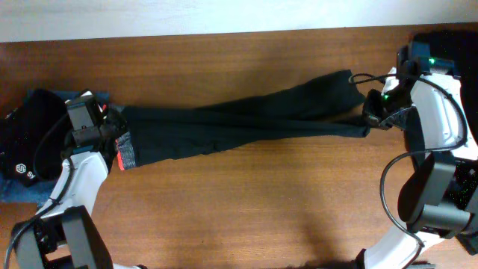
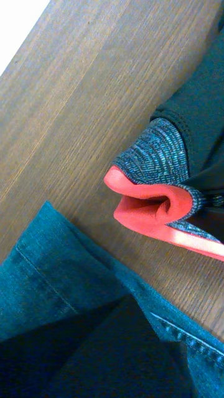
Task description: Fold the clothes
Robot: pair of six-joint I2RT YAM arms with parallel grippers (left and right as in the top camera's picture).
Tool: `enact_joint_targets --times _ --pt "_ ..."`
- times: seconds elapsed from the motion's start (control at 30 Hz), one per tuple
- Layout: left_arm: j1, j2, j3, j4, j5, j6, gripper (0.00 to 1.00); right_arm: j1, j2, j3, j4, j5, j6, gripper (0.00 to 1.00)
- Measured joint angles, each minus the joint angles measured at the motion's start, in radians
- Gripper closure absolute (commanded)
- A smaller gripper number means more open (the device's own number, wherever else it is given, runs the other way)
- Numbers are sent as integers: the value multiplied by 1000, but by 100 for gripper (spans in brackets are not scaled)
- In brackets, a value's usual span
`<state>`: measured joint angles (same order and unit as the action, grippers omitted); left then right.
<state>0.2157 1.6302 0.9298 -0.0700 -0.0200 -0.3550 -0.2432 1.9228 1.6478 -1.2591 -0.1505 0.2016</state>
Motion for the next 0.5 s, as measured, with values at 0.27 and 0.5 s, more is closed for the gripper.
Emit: enact_joint_targets --times 0.27,0.5 --pt "-3 29 0 64 21 0 100 0 34 18 350 11 36 1" --pt "-37 36 0 80 31 0 100 0 95 27 294 12 50 1"
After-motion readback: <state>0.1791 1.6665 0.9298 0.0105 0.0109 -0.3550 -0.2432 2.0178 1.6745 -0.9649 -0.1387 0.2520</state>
